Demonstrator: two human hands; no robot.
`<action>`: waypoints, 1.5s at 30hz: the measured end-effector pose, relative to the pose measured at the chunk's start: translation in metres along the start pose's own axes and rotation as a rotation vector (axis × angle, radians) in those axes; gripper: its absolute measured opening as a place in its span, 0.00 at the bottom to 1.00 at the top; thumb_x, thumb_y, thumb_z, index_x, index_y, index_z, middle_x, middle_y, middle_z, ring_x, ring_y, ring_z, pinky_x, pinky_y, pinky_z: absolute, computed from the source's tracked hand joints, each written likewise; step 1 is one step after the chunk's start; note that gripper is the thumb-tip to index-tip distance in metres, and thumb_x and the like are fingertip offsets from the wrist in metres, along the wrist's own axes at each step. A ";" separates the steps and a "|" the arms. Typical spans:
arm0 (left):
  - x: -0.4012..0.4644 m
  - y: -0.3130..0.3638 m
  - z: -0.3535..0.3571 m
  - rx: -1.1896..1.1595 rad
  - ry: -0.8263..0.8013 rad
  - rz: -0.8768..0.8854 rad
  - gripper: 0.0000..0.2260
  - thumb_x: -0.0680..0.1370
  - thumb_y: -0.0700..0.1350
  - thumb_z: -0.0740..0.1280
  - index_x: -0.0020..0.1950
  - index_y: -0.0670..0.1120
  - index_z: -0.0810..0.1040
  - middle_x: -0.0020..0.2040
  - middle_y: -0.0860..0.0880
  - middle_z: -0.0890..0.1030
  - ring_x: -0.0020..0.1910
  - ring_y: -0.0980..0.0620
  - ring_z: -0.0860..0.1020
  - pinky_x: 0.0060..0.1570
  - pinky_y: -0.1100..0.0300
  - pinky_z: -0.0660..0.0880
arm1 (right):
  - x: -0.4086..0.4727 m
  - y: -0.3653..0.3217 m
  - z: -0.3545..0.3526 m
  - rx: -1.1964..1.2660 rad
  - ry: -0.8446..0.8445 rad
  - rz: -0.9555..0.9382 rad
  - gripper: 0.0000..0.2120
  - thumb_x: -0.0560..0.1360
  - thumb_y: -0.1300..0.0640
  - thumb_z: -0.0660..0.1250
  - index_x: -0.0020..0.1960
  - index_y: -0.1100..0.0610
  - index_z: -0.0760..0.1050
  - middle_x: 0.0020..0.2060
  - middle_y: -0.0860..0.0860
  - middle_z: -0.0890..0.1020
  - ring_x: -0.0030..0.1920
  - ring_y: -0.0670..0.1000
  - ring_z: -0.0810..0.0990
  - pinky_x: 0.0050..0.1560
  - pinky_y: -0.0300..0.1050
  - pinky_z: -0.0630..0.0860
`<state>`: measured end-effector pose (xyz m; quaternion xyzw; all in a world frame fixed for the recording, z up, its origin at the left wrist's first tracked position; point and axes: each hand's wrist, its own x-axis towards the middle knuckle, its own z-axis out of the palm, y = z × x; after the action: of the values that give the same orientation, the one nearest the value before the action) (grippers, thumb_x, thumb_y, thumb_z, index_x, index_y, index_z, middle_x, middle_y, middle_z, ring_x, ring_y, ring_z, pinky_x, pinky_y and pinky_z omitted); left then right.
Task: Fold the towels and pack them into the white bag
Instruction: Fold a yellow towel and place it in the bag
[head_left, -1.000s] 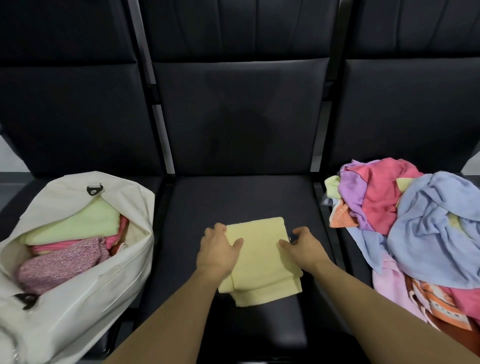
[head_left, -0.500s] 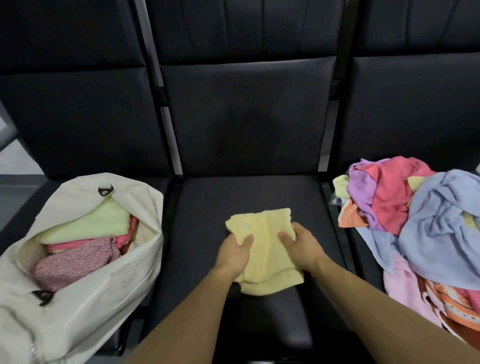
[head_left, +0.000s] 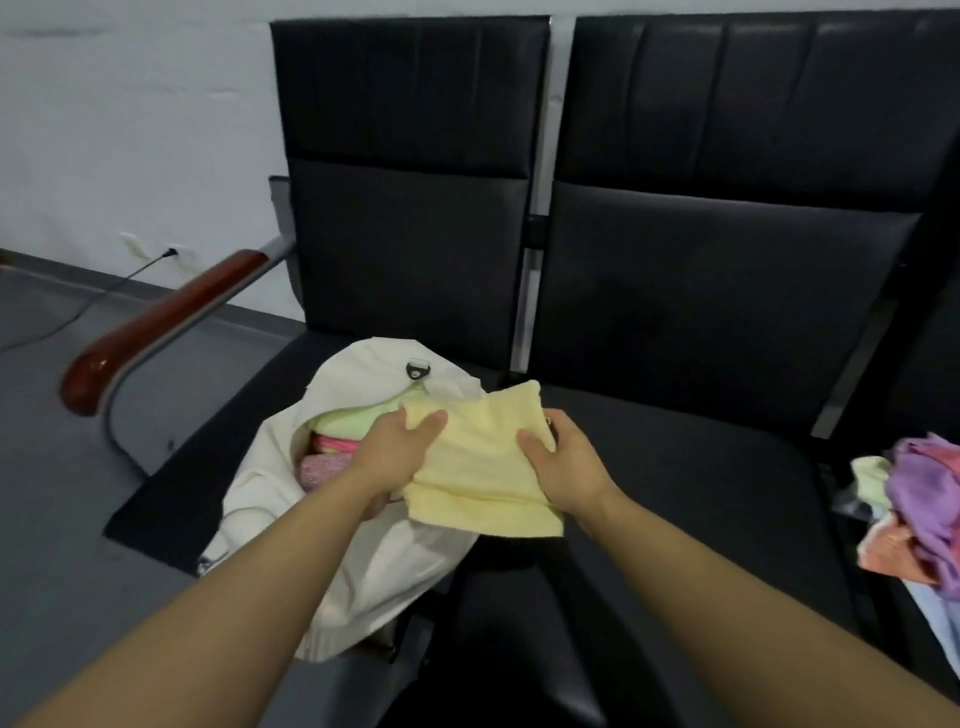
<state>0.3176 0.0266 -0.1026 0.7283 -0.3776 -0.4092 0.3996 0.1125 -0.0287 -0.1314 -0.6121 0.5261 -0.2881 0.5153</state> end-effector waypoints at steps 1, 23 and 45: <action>-0.002 -0.004 -0.018 0.022 0.033 -0.006 0.12 0.82 0.57 0.66 0.53 0.49 0.78 0.50 0.48 0.84 0.50 0.49 0.82 0.51 0.53 0.80 | 0.004 -0.007 0.017 0.017 -0.012 -0.006 0.15 0.82 0.49 0.63 0.67 0.49 0.71 0.52 0.43 0.80 0.52 0.45 0.79 0.52 0.44 0.77; 0.048 -0.068 -0.084 -0.215 0.193 -0.308 0.16 0.83 0.50 0.67 0.66 0.43 0.77 0.56 0.46 0.82 0.57 0.42 0.81 0.61 0.45 0.78 | 0.024 -0.029 0.122 -0.480 -0.447 -0.057 0.22 0.84 0.40 0.52 0.75 0.46 0.60 0.63 0.48 0.73 0.54 0.50 0.76 0.55 0.46 0.71; 0.021 -0.042 -0.088 0.802 0.023 -0.480 0.44 0.79 0.60 0.66 0.83 0.44 0.43 0.82 0.38 0.47 0.77 0.37 0.61 0.74 0.47 0.64 | -0.019 -0.086 0.111 -0.684 -0.583 0.109 0.23 0.87 0.51 0.44 0.81 0.56 0.53 0.69 0.60 0.70 0.69 0.61 0.70 0.69 0.53 0.67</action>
<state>0.4138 0.0493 -0.1159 0.8963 -0.3225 -0.3039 -0.0151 0.2367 0.0182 -0.0807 -0.7741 0.4553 0.1141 0.4247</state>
